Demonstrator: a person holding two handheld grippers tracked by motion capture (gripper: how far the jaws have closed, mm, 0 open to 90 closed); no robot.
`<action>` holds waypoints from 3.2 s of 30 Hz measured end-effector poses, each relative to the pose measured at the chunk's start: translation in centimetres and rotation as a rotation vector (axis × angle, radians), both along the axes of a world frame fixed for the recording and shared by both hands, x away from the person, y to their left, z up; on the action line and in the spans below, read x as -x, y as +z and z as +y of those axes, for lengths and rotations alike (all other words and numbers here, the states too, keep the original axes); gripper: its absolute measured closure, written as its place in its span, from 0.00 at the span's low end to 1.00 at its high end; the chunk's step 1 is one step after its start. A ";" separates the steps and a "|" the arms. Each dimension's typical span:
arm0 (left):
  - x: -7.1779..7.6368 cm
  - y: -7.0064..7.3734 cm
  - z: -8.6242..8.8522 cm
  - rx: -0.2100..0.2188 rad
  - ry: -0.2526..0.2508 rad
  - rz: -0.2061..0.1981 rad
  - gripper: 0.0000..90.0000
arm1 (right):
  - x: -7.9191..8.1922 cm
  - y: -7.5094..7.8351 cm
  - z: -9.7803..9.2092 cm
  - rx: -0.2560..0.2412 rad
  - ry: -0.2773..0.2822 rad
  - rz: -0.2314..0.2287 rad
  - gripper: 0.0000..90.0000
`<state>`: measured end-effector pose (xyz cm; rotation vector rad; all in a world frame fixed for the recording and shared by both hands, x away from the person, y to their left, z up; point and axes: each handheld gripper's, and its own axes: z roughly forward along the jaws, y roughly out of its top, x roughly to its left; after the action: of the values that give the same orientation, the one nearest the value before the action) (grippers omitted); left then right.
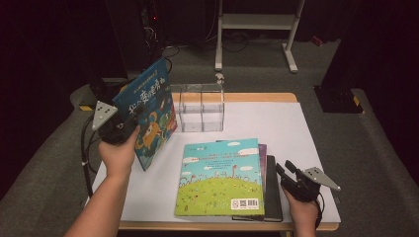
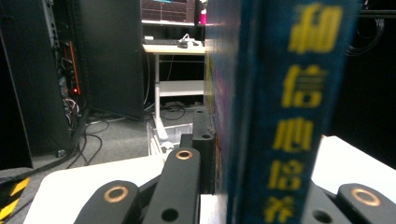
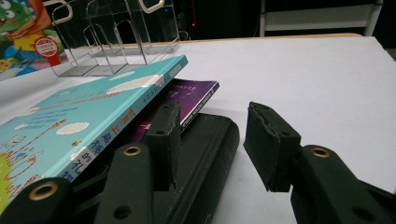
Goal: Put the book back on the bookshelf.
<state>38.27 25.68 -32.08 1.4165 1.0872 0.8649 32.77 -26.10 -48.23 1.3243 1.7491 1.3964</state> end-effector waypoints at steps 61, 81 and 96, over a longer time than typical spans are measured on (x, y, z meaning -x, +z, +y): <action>-7.3 -4.5 -2.8 -0.007 0.107 -0.011 0.88 | -0.2 -0.2 -0.1 -0.029 0.023 0.000 0.61; -7.6 -2.5 -1.7 -0.002 0.009 0.072 0.84 | -0.2 -0.2 0.2 -0.012 0.026 0.004 0.61; -8.0 -2.4 -2.2 -0.025 0.122 0.012 0.93 | -0.2 -0.2 0.1 -0.022 0.025 0.000 0.61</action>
<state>46.29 23.45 -34.49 1.3890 1.1859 0.9611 32.98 -25.99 -48.38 1.3185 1.7608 1.4337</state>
